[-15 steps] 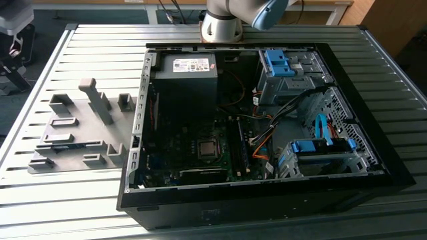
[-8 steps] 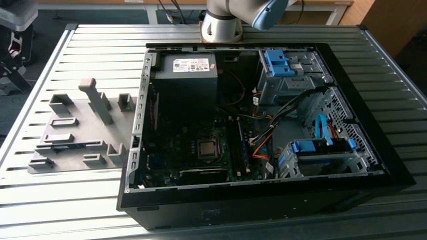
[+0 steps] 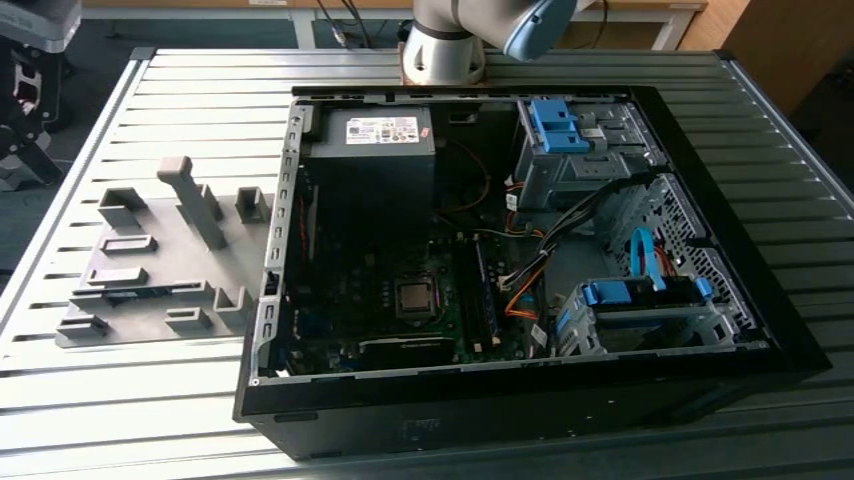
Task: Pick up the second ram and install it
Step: 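Pick up the second ram and move it above second insertion slot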
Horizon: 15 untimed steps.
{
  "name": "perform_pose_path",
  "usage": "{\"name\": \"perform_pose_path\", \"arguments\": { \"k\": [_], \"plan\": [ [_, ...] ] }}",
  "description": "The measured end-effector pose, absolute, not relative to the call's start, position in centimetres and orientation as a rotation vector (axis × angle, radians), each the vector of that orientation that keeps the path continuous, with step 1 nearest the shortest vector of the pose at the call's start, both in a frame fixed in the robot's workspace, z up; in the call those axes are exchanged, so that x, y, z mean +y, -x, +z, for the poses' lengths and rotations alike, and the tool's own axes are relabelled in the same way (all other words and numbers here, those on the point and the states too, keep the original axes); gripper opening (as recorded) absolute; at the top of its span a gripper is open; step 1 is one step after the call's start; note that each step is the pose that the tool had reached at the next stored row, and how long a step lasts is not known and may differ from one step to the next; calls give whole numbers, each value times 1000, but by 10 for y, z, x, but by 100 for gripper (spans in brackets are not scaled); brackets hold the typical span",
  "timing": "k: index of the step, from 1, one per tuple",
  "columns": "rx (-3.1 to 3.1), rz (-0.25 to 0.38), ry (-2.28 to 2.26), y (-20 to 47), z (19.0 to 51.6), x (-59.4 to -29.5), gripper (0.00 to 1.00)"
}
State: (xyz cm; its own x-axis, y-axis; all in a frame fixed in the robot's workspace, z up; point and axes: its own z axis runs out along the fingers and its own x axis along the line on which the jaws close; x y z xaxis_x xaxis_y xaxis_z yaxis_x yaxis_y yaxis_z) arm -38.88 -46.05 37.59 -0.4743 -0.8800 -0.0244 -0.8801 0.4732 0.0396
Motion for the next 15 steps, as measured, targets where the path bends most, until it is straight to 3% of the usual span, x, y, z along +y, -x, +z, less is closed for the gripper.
{"name": "perform_pose_path", "arguments": {
  "k": [15],
  "plan": [
    [2537,72,1859,389,374,-461,11]
  ]
}}
